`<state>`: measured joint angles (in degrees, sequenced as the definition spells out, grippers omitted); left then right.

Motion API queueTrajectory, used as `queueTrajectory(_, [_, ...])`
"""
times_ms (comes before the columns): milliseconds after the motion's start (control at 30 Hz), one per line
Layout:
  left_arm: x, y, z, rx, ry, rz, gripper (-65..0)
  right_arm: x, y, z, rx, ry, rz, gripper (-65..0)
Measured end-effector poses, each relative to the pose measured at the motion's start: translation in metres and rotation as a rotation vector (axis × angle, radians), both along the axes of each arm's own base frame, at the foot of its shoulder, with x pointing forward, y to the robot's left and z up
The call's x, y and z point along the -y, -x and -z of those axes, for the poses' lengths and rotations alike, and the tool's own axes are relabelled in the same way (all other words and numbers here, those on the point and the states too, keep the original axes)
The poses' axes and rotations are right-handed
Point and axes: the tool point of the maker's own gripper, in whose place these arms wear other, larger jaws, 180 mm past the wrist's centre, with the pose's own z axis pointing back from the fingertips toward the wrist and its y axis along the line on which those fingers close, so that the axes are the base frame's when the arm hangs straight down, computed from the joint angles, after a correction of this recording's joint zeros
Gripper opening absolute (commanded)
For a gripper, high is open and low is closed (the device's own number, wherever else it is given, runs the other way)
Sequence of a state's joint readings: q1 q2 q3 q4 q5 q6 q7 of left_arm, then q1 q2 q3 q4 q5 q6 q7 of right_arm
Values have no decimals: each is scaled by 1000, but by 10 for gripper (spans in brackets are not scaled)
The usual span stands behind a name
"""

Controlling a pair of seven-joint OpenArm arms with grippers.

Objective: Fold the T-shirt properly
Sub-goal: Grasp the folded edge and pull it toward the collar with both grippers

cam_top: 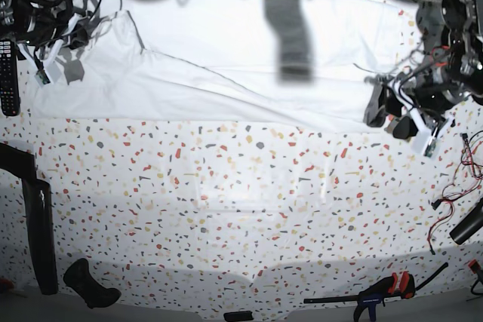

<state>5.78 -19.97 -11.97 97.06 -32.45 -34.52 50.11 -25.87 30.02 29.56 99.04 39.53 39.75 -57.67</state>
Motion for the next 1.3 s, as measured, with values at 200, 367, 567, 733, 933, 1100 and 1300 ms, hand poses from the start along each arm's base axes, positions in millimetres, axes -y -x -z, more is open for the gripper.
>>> queueTrajectory(200, [-9, 7, 41, -173, 6, -32, -281, 0, 0, 0, -3, 0, 0, -650])
queueTrajectory(367, [1, 10, 37, -192, 80, -18, -287, 0, 1, 0, -4, 1, 0, -650])
queueTrajectory(567, [12, 8, 30, -168, 134, 10, -301, 0, 1, 0, -4, 1, 0, -650])
queueTrajectory(733, [13, 9, 32, -174, 127, 13, -332, 0, 1, 0, -4, 1, 0, -650])
queueTrajectory(933, [13, 6, 29, -153, 135, 7, -537, 0, 1, 0, -4, 1, 0, -650])
queueTrajectory(1100, [13, 4, 27, -141, 142, 3, -650, 0, 1, 0, -4, 1, 0, -650])
queueTrajectory(1300, [22, 16, 21, -194, 142, 65, -650, 0, 1, 1, -8, 2, 0, -650])
